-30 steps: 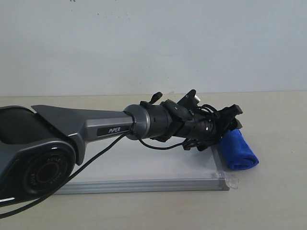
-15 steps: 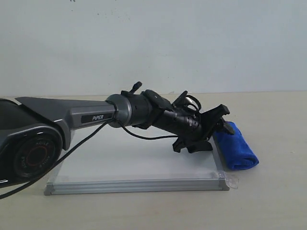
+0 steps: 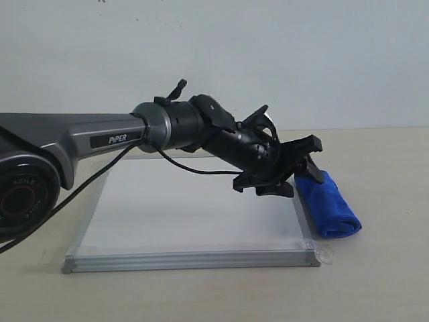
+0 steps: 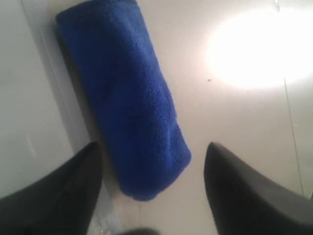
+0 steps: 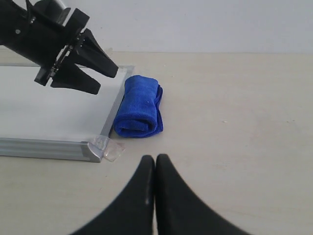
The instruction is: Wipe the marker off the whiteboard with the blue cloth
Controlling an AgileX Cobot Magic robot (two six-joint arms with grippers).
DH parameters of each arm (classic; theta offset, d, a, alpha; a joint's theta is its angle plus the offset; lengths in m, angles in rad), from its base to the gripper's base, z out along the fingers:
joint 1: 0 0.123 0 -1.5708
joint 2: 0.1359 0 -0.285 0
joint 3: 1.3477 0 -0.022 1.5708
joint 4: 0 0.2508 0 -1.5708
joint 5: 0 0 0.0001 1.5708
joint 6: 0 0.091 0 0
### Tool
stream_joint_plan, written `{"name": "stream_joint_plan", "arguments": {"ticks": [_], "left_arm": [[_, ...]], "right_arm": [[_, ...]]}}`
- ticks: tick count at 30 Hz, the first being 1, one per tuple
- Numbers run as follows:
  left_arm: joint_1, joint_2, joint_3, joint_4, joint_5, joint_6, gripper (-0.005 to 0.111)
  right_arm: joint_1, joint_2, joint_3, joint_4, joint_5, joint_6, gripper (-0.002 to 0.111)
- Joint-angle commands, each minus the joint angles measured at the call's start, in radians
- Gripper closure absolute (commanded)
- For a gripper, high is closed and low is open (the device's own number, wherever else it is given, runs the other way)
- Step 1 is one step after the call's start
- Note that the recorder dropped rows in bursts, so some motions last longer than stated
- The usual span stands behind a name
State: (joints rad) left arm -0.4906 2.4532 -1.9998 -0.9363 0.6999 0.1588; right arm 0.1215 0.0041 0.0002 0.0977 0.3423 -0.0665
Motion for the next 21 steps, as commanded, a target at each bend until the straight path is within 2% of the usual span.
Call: {"name": "stream_joint_plan", "arguments": {"ticks": [1,6,13,17,21], "left_arm": [[-0.006,-0.039,0.002,0.159,0.095,-0.051,0.069],[-0.01,-0.072,0.006,0.253,0.191,-0.079,0.085],[-0.019,-0.205,0.142,0.38,0.18,-0.122,0.102],[-0.019,-0.301,0.258,0.438,0.172,-0.122,0.103],[-0.019,-0.401,0.411,0.48,0.098,-0.113,0.103]], "right_arm": [[-0.002,-0.004,0.0,0.0,-0.009,0.0,0.108],[-0.002,-0.004,0.0,0.0,-0.009,0.0,0.108],[-0.002,-0.004,0.0,0.0,-0.009,0.0,0.108],[-0.002,-0.004,0.0,0.0,-0.009,0.0,0.108],[-0.002,-0.004,0.0,0.0,-0.009,0.0,0.108]]}}
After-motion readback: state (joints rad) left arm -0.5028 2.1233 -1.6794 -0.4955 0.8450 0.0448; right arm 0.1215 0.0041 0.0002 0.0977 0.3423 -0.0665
